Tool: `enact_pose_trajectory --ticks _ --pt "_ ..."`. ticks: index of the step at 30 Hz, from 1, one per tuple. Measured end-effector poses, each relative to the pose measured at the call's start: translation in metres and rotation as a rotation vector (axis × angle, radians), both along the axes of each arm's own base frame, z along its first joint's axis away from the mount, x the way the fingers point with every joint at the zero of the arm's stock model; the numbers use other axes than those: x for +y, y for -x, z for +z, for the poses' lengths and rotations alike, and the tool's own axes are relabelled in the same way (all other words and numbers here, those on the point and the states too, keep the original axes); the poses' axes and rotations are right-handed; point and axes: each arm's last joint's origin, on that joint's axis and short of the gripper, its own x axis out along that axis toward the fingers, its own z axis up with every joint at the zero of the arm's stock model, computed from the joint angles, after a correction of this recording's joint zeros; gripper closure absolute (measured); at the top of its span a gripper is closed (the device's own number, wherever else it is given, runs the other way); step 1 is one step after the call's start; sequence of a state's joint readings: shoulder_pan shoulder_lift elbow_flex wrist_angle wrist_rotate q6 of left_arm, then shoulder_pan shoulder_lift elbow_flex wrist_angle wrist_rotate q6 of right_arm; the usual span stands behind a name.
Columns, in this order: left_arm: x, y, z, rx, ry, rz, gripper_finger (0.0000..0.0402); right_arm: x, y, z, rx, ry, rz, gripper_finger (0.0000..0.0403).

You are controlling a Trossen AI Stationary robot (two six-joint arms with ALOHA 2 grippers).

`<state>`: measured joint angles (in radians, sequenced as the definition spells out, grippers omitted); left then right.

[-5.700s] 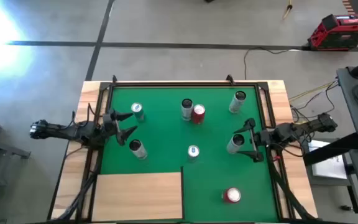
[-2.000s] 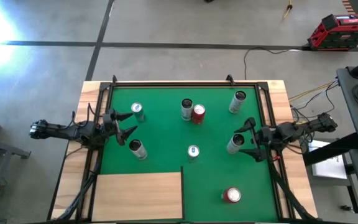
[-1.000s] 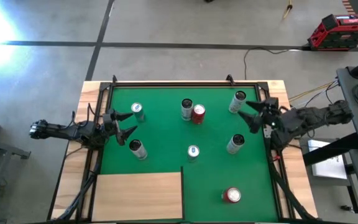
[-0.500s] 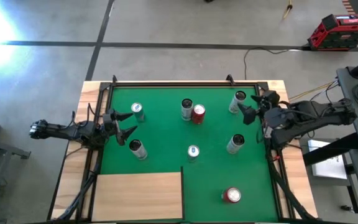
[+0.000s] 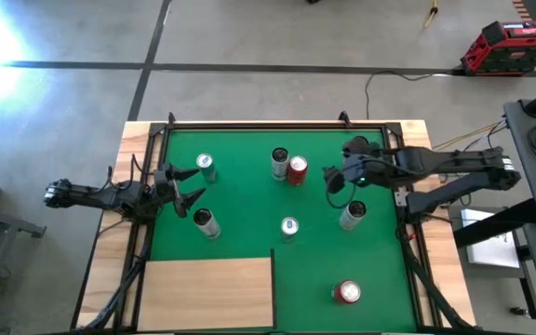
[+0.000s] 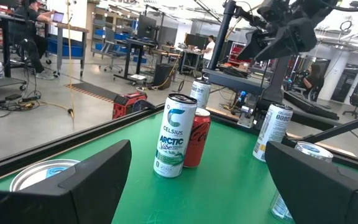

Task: Place canned beverage on shelf
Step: Move the bottom blue soda can to the left of the table

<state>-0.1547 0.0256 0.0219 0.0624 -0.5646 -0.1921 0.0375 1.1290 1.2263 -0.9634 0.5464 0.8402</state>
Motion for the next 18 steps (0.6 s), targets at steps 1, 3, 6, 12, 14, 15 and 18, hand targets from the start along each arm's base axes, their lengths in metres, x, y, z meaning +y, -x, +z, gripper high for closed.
enact_pose_trajectory --ticks 1,3,6,12,14,15,18 --pt "0.0 0.0 0.0 0.001 0.0 0.0 0.0047 0.0 -0.005 0.0 -0.002 -0.012 -0.009 0.0007" --pt "0.0 0.0 0.0 0.0 0.0 0.0 0.0047 0.001 -0.015 0.0 0.0 -0.026 -0.019 0.0007" --pt "0.0 0.0 0.0 0.0 0.0 0.0 0.0047 0.002 -0.028 0.002 0.003 -0.041 -0.009 0.0007" --pt "0.0 0.0 0.0 0.001 0.0 0.0 0.0047 0.005 -0.06 -0.006 0.048 -0.081 0.015 0.0007" --pt "0.0 0.0 0.0 0.0 0.0 0.0 0.0047 0.006 -0.07 -0.009 0.061 -0.102 0.027 0.0007" --pt "0.0 0.0 0.0 0.001 0.0 0.0 0.0047 0.007 -0.076 -0.01 0.064 -0.106 0.035 0.0007" --pt "0.0 0.0 0.0 0.0 0.0 0.0 0.0047 0.008 -0.097 -0.011 0.078 -0.078 0.086 0.0007"
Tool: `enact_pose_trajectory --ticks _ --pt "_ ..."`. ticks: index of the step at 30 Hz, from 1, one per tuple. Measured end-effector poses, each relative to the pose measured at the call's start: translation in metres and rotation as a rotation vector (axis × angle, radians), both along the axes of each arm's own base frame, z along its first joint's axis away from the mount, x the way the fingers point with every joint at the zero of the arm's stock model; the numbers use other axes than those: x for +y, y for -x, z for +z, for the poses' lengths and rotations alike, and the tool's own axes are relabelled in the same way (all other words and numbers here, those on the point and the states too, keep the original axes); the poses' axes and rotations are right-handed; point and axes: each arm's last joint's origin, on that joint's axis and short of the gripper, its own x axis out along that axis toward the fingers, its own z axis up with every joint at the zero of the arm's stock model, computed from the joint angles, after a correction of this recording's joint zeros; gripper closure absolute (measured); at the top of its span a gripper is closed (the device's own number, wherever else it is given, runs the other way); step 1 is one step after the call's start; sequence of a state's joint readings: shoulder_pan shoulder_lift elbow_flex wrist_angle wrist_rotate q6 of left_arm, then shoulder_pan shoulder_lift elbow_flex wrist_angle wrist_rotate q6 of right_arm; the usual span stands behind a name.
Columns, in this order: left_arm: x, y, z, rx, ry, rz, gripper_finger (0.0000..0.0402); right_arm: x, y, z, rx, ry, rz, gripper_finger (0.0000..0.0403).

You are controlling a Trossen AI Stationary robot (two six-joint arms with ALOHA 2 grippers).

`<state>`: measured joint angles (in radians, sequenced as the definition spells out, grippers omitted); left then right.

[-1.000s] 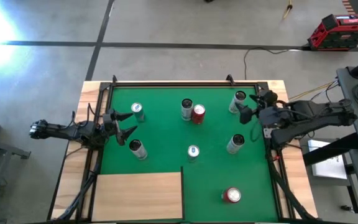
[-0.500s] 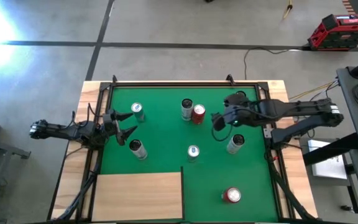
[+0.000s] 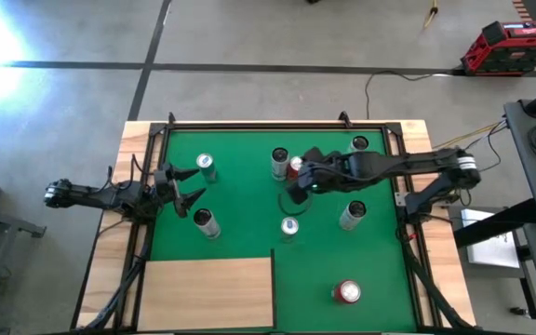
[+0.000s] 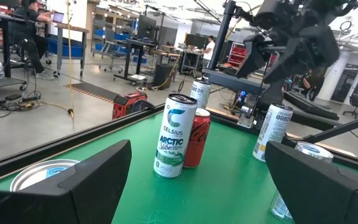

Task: Place canned beverage on shelf
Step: Move the bottom blue soda can to the left of the table

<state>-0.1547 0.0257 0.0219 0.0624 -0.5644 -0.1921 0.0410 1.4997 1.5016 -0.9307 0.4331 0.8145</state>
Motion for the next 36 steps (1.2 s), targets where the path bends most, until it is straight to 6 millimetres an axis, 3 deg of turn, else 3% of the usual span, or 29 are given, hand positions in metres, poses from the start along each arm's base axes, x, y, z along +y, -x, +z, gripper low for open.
enact_pose_trajectory --ticks 9,16,24,28,36 --pt "0.0 0.0 0.0 0.0 0.0 0.0 0.0047 0.005 -0.04 -0.001 0.053 -0.084 0.073 0.0007" --pt "0.0 0.0 0.0 0.0 0.0 0.001 0.0047 0.01 -0.045 -0.011 0.175 -0.291 0.019 0.0007" --pt "0.0 0.0 0.0 0.0 0.0 0.001 0.0047 0.021 -0.049 0.0 0.188 -0.524 0.026 0.0007" --pt "0.0 0.0 0.0 0.0 0.0 0.001 0.0047 0.032 -0.051 0.002 0.205 -0.552 0.023 0.0007" --pt "0.0 0.0 0.0 0.0 0.0 0.0 0.0047 0.057 -0.058 -0.019 0.296 -0.547 0.039 0.0007"
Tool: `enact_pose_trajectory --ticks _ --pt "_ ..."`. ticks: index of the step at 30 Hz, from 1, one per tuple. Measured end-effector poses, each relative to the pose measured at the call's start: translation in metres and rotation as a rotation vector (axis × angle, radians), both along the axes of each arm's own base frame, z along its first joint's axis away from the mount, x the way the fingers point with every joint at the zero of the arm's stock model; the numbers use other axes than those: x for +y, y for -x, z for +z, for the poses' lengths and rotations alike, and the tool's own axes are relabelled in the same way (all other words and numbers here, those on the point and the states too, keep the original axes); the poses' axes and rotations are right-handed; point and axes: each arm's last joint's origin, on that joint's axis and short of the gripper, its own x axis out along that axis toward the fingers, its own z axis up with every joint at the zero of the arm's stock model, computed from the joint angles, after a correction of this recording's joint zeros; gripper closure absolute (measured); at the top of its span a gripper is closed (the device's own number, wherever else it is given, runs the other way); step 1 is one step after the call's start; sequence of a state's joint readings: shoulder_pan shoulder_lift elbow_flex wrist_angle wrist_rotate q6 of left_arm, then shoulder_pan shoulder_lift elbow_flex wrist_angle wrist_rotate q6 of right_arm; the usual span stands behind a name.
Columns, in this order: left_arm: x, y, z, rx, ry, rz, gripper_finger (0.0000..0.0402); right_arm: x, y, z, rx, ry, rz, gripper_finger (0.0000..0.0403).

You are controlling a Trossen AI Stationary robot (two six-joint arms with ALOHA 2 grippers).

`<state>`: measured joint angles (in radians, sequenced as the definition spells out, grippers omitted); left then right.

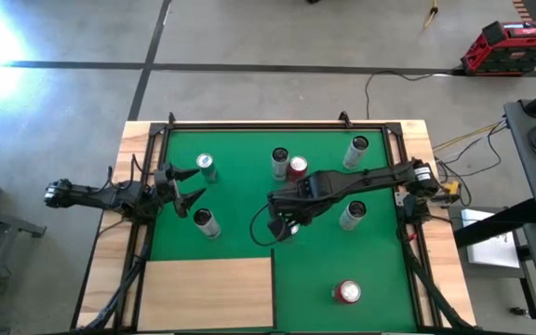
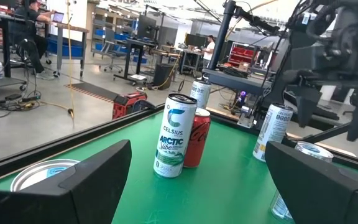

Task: Place canned beverage on shelf
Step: Move the bottom blue soda can to the left of the table

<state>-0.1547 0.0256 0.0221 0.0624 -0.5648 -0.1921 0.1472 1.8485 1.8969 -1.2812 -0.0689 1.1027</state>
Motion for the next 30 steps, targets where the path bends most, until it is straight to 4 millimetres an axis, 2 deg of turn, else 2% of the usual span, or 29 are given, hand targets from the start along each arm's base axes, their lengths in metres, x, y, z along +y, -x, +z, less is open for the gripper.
enact_pose_trajectory --ticks 9,26,30 --pt "0.0 0.0 0.0 0.0 0.0 0.0 0.0047 0.012 -0.002 -0.007 0.012 0.031 0.052 0.0007" --pt "0.0 0.0 0.0 -0.001 0.0 0.0 0.0047 0.02 -0.016 -0.038 0.048 0.149 0.478 0.0007" --pt "0.0 0.0 0.0 0.0 0.0 0.0 0.0047 0.02 -0.016 -0.039 0.048 0.165 0.516 0.0007"
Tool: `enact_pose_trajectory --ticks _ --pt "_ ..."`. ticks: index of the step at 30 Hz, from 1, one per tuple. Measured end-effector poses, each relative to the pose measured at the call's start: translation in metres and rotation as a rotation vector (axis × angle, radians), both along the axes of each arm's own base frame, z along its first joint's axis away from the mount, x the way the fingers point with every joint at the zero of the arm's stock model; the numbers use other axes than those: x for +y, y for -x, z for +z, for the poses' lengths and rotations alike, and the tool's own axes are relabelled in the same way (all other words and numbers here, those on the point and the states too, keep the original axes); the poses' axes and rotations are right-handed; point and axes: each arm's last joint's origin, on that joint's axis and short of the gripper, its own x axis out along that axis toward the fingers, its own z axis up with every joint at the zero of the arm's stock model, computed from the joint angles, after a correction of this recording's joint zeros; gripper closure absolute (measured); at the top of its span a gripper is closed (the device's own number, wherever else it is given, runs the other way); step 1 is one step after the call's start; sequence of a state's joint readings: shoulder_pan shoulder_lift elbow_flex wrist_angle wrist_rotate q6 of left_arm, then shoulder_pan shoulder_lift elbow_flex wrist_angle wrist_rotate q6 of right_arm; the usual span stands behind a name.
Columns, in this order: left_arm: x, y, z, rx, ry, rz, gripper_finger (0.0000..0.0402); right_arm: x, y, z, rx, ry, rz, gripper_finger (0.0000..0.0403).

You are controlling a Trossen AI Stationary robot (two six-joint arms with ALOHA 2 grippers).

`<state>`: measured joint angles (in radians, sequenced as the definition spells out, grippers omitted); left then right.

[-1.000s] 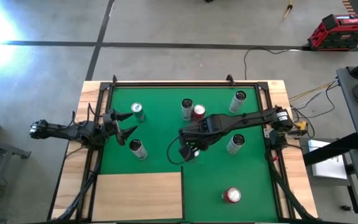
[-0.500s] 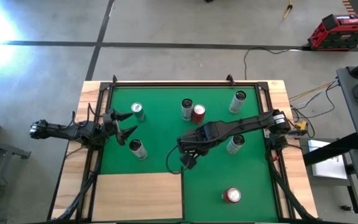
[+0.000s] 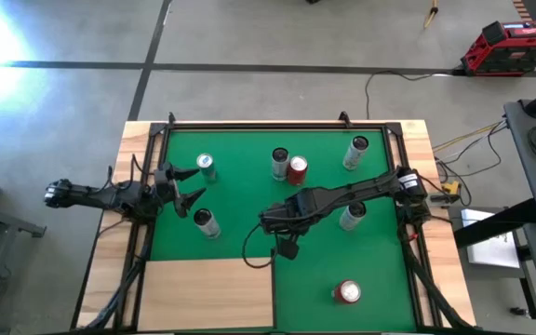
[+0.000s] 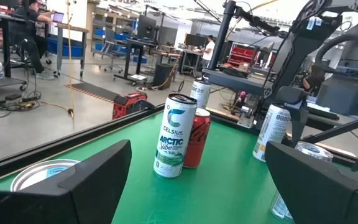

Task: Place canned beverage on shelf
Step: Move the bottom blue soda can to the left of the table

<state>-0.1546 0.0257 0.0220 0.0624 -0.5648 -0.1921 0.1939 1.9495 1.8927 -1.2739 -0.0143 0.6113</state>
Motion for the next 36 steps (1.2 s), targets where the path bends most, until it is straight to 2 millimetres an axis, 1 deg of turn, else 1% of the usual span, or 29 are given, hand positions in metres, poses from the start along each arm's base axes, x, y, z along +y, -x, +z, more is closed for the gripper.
enact_pose_trajectory --ticks 6,11,15,17,20,26,27,36 --pt "0.0 0.0 0.0 0.0 0.0 0.0 0.0047 -0.0017 -0.0005 0.0001 -0.014 0.064 0.019 0.0007" --pt "0.0 0.0 0.0 0.0 0.0 0.0 0.0047 -0.0021 -0.0007 0.0001 -0.018 0.078 0.016 0.0008" --pt "0.0 0.0 0.0 0.0 0.0 0.0 0.0047 -0.0032 -0.0001 0.0 -0.015 0.112 0.013 0.0018" --pt "0.0 0.0 0.0001 0.0 0.0 0.0 0.0047 -0.0027 0.0 0.0001 -0.017 0.119 0.016 0.0032" --pt "0.0 0.0 0.0 0.0 0.0 0.0 0.0047 -0.0027 -0.0001 0.0001 -0.018 0.122 0.015 0.0067" --pt "0.0 0.0 0.0 0.0 0.0 0.0 0.0047 -0.0024 -0.0002 0.0003 -0.021 0.121 0.005 0.0171" --pt "0.0 0.0 0.0001 0.0 0.0 0.0 0.0047 -0.0018 0.0 0.0004 -0.021 0.121 0.005 0.0176" --pt "0.0 0.0 0.0001 -0.001 0.0 0.0 0.0047 0.0025 -0.0019 0.0009 -0.05 0.119 0.027 0.0176"
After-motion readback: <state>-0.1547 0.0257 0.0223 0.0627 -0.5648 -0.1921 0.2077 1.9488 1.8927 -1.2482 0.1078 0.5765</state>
